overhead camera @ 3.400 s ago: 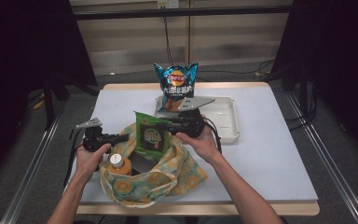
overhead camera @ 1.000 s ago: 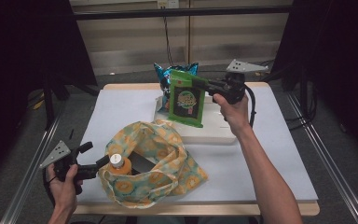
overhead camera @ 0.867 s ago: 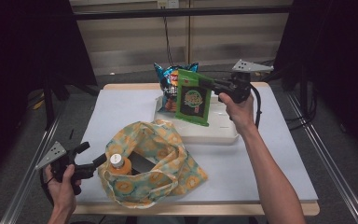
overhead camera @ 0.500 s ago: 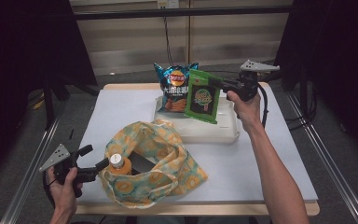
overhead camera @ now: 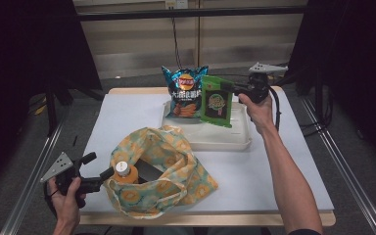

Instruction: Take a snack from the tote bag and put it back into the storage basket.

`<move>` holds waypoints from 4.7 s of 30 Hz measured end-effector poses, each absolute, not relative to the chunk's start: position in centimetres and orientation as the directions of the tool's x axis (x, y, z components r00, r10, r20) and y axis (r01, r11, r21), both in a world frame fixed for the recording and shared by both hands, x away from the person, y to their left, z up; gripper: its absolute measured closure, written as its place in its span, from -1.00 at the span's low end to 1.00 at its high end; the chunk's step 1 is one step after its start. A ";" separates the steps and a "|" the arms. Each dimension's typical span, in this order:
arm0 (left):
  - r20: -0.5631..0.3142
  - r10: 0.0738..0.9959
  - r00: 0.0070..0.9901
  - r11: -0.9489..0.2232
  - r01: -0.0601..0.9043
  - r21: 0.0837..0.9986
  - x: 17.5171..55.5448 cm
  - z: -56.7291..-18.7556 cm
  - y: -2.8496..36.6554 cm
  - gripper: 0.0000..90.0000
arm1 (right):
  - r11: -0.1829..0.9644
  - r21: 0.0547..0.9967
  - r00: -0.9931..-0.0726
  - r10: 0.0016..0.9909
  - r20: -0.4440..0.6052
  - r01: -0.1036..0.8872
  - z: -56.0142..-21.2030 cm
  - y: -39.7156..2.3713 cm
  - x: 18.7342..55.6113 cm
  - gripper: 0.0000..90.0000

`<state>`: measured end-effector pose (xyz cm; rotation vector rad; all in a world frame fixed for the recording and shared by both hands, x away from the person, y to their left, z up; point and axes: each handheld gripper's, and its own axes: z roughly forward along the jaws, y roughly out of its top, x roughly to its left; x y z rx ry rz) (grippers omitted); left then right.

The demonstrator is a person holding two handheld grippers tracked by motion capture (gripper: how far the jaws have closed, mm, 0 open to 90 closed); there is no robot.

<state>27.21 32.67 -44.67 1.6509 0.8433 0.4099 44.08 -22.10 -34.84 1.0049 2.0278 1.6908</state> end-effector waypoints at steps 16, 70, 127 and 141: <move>-0.160 0.714 0.682 -0.082 0.308 0.948 27.2 -44.7 32.7 -0.95 | 0.077 0.910 -0.640 0.735 0.224 0.407 -37.8 -23.6 47.8 0.97; -0.184 0.708 0.682 -0.077 0.333 0.940 27.5 -45.3 32.8 -0.96 | 0.055 0.833 -0.416 0.883 0.216 0.550 -43.5 -26.9 51.9 0.43; -0.151 0.711 0.687 -0.096 0.307 0.947 27.3 -45.1 32.8 -0.94 | 0.350 0.680 -0.630 0.747 0.212 0.644 -46.9 -23.1 45.2 1.00; -0.161 0.705 0.690 -0.087 0.310 0.947 27.4 -45.2 32.9 -0.94 | 0.337 0.646 -0.589 0.778 0.218 0.685 -47.6 -23.3 47.0 1.00</move>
